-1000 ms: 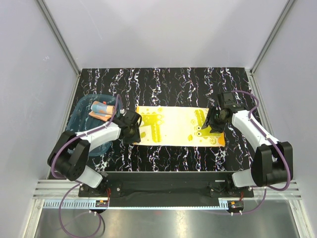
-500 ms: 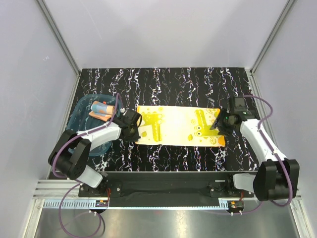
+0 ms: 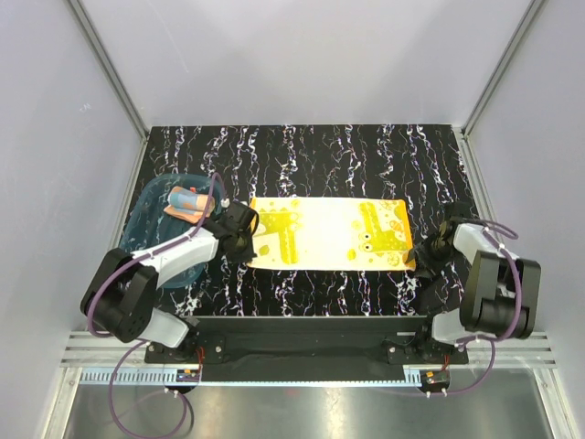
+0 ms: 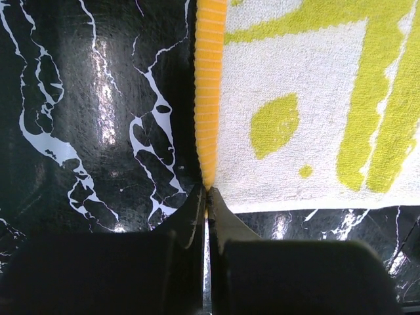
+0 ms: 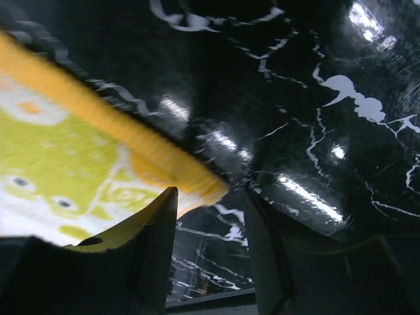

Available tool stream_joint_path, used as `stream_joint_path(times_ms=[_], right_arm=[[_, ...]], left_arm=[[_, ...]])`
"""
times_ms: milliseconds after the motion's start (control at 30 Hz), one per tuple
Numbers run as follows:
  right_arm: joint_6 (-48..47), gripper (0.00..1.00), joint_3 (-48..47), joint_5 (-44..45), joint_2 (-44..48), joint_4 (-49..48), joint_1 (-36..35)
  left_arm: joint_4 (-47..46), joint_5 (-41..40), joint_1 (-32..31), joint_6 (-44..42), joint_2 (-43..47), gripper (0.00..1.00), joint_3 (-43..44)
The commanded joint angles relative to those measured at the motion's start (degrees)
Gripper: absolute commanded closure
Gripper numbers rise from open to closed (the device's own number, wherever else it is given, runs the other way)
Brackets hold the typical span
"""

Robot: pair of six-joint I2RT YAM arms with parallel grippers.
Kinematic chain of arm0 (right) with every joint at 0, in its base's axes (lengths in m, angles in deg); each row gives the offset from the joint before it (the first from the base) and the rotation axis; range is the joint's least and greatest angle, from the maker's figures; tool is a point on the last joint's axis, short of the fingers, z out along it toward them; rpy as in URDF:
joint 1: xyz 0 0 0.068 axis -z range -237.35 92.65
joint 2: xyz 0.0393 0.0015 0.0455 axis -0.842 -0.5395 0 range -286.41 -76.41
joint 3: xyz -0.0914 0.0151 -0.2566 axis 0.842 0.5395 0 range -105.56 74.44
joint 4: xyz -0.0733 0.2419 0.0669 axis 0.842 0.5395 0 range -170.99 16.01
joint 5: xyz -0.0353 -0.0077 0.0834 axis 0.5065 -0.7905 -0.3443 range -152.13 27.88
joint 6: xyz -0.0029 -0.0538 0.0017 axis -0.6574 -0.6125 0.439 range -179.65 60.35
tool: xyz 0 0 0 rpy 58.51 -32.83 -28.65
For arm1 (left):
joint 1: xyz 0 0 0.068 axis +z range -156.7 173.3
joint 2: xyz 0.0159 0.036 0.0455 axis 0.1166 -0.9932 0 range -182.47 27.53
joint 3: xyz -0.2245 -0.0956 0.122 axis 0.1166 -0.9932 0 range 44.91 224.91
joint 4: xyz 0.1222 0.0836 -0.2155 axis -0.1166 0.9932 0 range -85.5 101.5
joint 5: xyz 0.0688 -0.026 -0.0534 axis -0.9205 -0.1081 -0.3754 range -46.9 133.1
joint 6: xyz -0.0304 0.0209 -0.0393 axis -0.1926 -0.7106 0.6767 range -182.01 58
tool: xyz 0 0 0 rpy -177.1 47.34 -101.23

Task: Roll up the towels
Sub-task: Fold the towel

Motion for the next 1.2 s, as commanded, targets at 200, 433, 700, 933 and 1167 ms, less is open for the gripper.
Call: stream_joint_path(times_ms=[200,433,700,933,1167], right_arm=[[1.8,0.51,4.0,-2.9,-6.7,-7.2,0.7],[2.3,0.60,3.8,-0.9,-5.3,-6.6,0.7],[2.8,0.52,2.5,3.4,-6.4,-5.8,2.1],[2.2,0.51,1.7,4.6,-6.8,-5.8,3.4],[0.9,0.60,1.6,2.6,-9.3,-8.2,3.4]], left_arm=[[-0.6,1.9,-0.2,-2.3,3.7,1.00,-0.4],[0.0,1.5,-0.1,-2.7,3.7,1.00,-0.1],[0.9,1.2,1.3,-3.1,4.3,1.00,0.4],[1.0,1.5,1.6,-3.4,4.0,1.00,0.6],[0.6,1.8,1.9,-3.4,3.7,1.00,0.5]])
